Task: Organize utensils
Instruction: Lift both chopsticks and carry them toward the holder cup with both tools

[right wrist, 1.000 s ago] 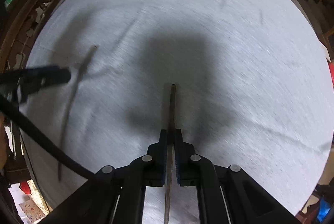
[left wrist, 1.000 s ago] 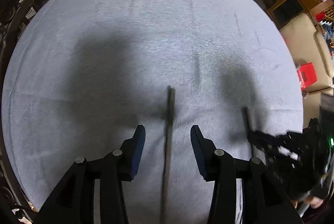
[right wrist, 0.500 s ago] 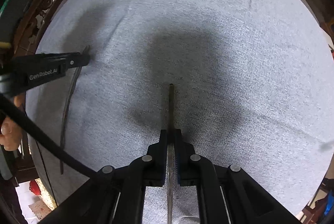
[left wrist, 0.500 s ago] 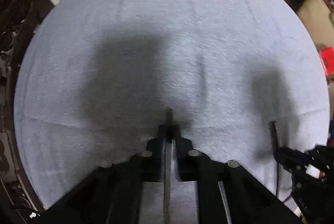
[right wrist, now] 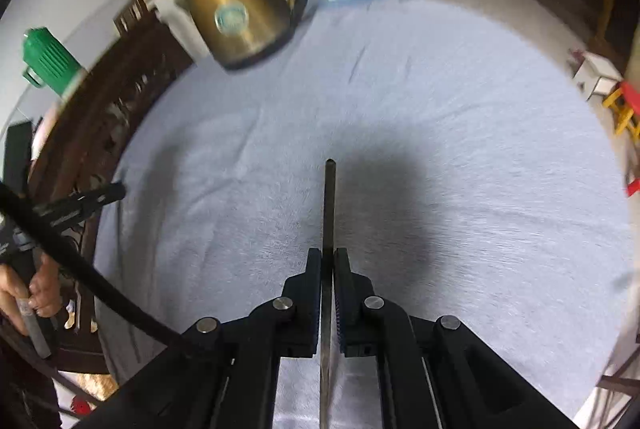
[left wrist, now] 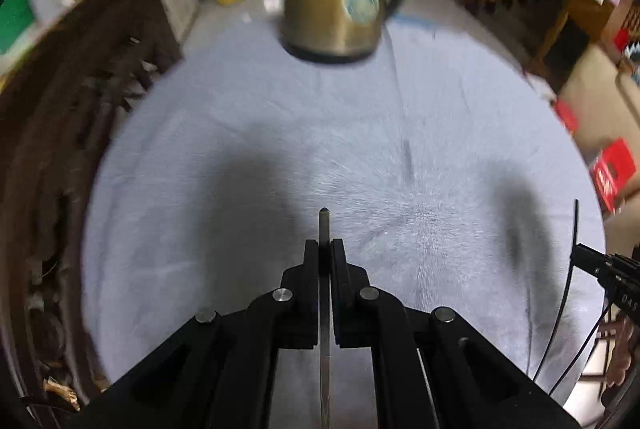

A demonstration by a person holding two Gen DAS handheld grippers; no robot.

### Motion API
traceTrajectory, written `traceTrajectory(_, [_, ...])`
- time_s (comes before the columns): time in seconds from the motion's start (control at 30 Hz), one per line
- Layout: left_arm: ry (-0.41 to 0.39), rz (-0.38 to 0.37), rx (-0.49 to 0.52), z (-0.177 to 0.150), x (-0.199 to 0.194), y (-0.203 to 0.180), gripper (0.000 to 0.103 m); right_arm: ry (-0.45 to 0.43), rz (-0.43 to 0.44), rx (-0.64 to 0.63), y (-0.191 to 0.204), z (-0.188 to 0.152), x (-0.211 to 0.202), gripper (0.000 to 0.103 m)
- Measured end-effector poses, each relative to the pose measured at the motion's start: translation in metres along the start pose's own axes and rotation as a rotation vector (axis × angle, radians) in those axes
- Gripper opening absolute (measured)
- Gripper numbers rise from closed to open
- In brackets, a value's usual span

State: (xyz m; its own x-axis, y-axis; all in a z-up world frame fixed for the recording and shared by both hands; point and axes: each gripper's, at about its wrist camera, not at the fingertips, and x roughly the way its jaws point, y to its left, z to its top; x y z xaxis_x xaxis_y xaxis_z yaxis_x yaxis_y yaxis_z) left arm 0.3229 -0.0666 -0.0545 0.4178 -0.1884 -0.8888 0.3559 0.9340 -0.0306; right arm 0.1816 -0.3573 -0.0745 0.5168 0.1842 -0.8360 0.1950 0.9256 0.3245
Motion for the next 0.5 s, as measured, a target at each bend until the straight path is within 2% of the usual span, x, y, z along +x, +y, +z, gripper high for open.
traceTrajectory(0.2, [-0.185,-0.007,-0.104,-0.039,-0.089,0.036,0.005,-0.186,-0.02,0.025,0.004,-0.026,-0.058,0.006])
traceTrajectory(0.37, [-0.299,-0.043,-0.137,-0.082,-0.152,0.053,0.005,-0.324,-0.022,0.006,0.02,-0.06,-0.104,0.006])
traceTrajectory(0.5, [-0.38,-0.065,-0.136,-0.117,-0.198,0.049,0.005,-0.402,-0.01,-0.002,0.031,-0.083,-0.132,0.006])
